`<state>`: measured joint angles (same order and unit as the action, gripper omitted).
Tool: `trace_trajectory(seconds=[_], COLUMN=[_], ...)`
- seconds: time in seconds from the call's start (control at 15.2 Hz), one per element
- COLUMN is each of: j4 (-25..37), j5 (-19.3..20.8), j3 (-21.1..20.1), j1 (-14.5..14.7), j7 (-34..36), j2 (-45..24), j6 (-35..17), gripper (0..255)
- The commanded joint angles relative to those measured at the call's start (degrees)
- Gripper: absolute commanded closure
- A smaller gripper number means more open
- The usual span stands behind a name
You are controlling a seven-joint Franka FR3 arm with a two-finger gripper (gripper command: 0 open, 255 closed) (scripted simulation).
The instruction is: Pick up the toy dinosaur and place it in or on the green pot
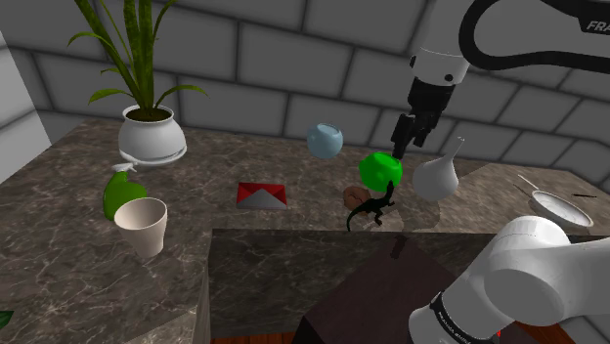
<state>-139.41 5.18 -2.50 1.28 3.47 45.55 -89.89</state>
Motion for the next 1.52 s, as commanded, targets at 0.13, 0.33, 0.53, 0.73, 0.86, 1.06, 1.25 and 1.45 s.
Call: trace_trajectory(seconds=[0.13,0.33,0.53,0.73,0.86,1.06,1.25,1.45], j4=[-1.1,-2.3,-2.9,-2.9,-2.6,-1.6,-0.1,1.9], j5=[1.4,3.5,5.6,7.5,8.8,10.6,12.2,13.8], j3=[1.6,3.8,5.9,7.8,8.9,10.4,11.6,12.6], j1=[-0.2,-0.7,-1.1,-1.7,-2.1,-2.7,-3.3,-4.0], j7=[-2.6,-6.2,-9.7,-13.0,-15.1,-18.1,-20.9,-23.5], j2=[-2.8,-7.6,-13.0,-19.0,-23.2,-29.8,-36.7,-43.9], j6=[-2.2,-5.6,-9.1,-12.6,-14.9,-18.2,-21.4,-24.2], gripper=[0,0,0,0,0,0,0,0])
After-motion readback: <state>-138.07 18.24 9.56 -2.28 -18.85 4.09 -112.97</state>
